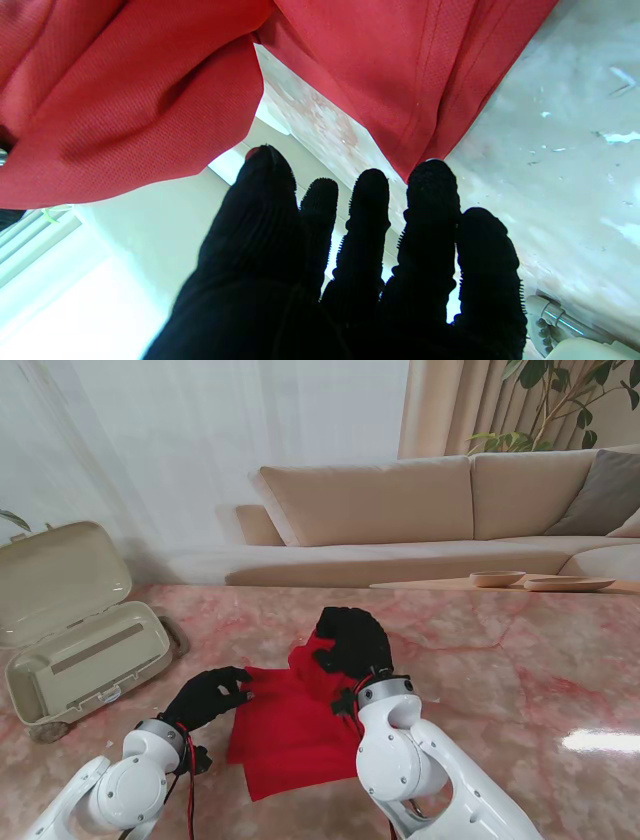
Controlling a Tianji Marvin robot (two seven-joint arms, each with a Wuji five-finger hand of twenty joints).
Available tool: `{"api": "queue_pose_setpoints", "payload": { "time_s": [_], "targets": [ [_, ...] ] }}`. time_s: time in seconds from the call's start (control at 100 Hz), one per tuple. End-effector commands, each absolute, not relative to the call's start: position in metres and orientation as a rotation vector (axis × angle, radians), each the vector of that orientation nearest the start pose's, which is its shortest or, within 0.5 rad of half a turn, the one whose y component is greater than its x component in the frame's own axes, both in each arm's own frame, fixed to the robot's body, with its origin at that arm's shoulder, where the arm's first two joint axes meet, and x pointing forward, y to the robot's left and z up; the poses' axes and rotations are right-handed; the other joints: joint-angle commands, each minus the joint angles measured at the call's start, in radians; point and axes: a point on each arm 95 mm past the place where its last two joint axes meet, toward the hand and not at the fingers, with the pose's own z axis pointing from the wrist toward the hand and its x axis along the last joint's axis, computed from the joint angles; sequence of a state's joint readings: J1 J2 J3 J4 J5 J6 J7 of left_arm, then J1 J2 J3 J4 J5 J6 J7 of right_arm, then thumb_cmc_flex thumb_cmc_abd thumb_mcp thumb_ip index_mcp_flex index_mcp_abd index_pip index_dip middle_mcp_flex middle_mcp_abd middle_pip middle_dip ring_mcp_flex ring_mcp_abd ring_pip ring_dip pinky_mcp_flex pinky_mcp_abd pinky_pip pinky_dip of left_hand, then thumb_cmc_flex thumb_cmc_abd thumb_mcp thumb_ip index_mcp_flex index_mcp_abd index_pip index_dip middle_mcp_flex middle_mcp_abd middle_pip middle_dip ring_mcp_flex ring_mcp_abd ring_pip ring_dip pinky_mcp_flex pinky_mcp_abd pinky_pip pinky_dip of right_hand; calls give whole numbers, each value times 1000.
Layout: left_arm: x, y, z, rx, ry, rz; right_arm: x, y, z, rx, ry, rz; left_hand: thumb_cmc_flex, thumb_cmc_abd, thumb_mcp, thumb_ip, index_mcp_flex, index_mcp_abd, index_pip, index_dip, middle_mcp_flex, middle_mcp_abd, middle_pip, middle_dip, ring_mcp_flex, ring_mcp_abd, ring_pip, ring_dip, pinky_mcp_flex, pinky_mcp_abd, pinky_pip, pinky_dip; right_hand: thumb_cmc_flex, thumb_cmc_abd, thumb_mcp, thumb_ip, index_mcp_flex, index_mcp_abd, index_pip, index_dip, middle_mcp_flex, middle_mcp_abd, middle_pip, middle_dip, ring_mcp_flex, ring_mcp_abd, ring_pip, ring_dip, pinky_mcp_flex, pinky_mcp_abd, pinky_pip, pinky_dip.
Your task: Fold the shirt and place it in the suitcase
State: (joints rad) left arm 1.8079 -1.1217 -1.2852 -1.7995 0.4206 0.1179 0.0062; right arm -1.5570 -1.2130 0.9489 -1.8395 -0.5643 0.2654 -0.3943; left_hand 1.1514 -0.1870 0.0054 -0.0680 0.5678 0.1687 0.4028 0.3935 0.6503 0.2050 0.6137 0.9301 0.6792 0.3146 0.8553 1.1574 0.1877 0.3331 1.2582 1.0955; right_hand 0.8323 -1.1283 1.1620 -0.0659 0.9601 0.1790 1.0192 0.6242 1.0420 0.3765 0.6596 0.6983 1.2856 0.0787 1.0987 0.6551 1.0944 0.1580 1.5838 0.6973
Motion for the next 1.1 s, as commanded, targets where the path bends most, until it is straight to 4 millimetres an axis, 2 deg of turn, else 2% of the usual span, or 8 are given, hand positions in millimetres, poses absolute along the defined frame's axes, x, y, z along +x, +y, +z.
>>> {"api": "queue_pose_setpoints", "payload": {
  "time_s": [0.0,0.45,0.72,0.88,0.94,0.99,1.09],
  "targets": [
    [334,-8,-340,-1938,1118,-1722,359,122,-252,-2064,-1210,-2701,47,32,-27,12,19,8,-21,6,-10,2,6,-2,-9,26,-21,-9,-9,21,-6,-8,61,3,65,-26,28,-44,53,-3,20,15,11,3,20,-13,16,-6,31,-76,33,22],
    [332,-5,-339,-1945,1108,-1710,347,141,-284,-2011,-1381,-2496,47,32,-26,12,17,9,-23,6,-11,2,4,-2,-10,26,-22,-9,-9,21,-6,-8,55,7,57,-23,26,-41,50,-7,14,12,10,-3,18,-7,6,-12,28,-69,26,19],
    [332,-4,-340,-1949,1103,-1705,340,152,-302,-1988,-1432,-2362,47,34,-26,12,9,10,-30,3,-13,3,3,-2,-12,26,-23,-8,-9,21,-6,-8,47,34,11,-16,19,-16,34,-39,-3,14,8,-20,16,31,-39,-21,17,-14,-10,6],
    [331,-5,-341,-1957,1105,-1710,341,156,-305,-1996,-1420,-2387,39,41,-27,13,-23,12,-53,-11,-19,6,-2,-9,-15,27,-25,-9,-10,23,-9,-9,60,18,33,-18,26,-19,46,-37,6,23,20,-18,19,9,-20,-10,25,-36,9,13],
    [332,-5,-341,-1961,1110,-1717,341,155,-303,-2003,-1406,-2402,25,51,-27,19,-54,0,-81,-35,-31,9,-13,-49,-22,29,-37,-14,-14,23,-16,-12,63,14,38,-21,27,-20,47,-36,5,23,21,-18,20,6,-17,-10,26,-41,11,14],
    [332,-5,-341,-1963,1115,-1725,342,154,-301,-2005,-1396,-2420,15,56,-25,24,-86,-8,-95,-41,-42,16,-19,-150,-26,35,-54,-25,-17,27,-20,-14,63,13,44,-24,27,-22,48,-36,6,22,22,-18,20,1,-13,-10,26,-48,13,14],
    [334,-7,-342,-1969,1133,-1739,343,153,-296,-2008,-1382,-2448,6,51,-27,24,-119,-16,-139,-64,-58,26,-68,-218,-42,37,-90,-50,-20,26,-25,-16,61,10,49,-26,27,-26,48,-35,7,19,23,-18,20,-3,-9,-12,26,-53,14,14]
  ]
}}
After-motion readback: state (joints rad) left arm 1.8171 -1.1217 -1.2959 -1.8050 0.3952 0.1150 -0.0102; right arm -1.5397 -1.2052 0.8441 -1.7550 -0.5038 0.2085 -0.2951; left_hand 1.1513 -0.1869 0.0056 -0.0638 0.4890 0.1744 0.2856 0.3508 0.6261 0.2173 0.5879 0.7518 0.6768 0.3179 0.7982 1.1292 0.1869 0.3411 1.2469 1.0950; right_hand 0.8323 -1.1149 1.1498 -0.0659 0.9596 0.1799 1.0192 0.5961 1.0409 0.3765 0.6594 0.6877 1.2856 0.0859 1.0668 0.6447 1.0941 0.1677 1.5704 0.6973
